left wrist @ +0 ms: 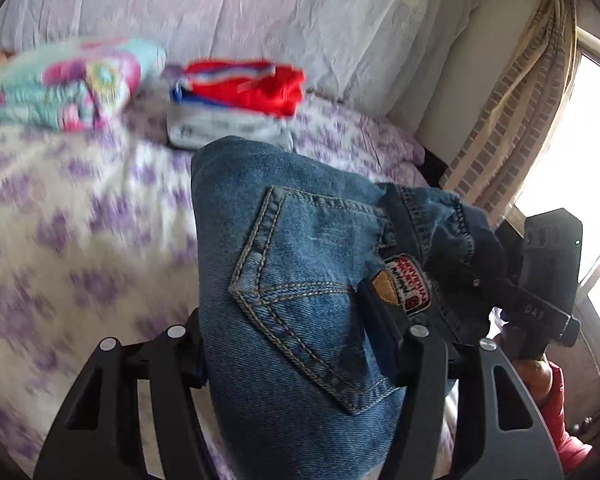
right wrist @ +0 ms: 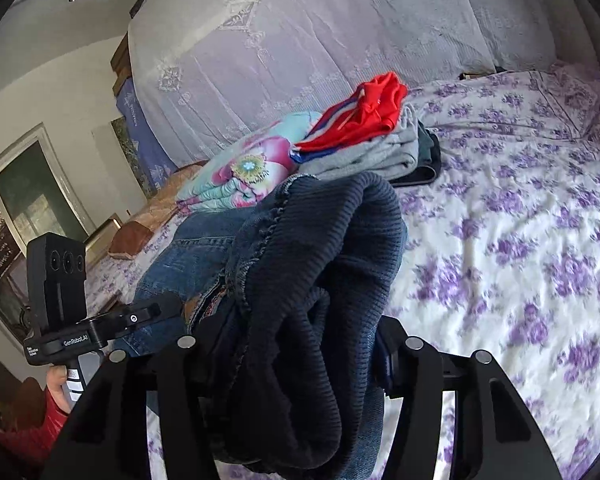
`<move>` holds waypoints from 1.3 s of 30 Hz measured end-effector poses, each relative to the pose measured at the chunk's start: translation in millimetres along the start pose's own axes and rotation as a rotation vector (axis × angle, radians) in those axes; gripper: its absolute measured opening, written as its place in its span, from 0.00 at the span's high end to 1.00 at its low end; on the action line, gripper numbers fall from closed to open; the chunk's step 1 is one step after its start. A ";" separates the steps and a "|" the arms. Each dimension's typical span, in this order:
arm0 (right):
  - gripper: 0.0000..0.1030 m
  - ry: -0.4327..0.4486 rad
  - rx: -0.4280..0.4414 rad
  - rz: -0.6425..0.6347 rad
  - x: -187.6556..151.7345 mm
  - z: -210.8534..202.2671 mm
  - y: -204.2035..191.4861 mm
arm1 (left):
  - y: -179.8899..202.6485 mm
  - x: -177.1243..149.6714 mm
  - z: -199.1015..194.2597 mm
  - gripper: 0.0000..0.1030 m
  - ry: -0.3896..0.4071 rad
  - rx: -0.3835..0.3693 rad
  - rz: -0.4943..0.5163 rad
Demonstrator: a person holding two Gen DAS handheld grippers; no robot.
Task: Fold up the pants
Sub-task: 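Carry the folded jeans with both tools onto the grey clothes stack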
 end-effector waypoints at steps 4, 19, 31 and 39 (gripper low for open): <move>0.45 0.037 0.021 0.003 39.7 16.7 5.0 | -1.7 51.8 3.6 0.43 0.022 0.035 0.007; 0.25 -0.136 -0.104 0.087 48.6 227.7 136.3 | -150.8 106.5 201.5 0.26 -0.011 0.223 -0.199; 0.03 0.085 -0.322 -0.009 77.3 145.7 116.6 | -125.4 122.7 132.0 0.05 0.203 0.580 0.072; 0.03 0.063 -0.529 -0.186 36.6 111.6 69.7 | -89.8 78.6 93.9 0.05 0.233 0.584 0.184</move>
Point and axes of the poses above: each gripper's, at about its wrist camera, not at the fingertips, and z roughly the way its jaws point, y to its right, x to its top, the point moved 9 cm from there along z, roughly the way its jaws point, and after that the axes turned 10 degrees about -z, right-handed, at the moved point
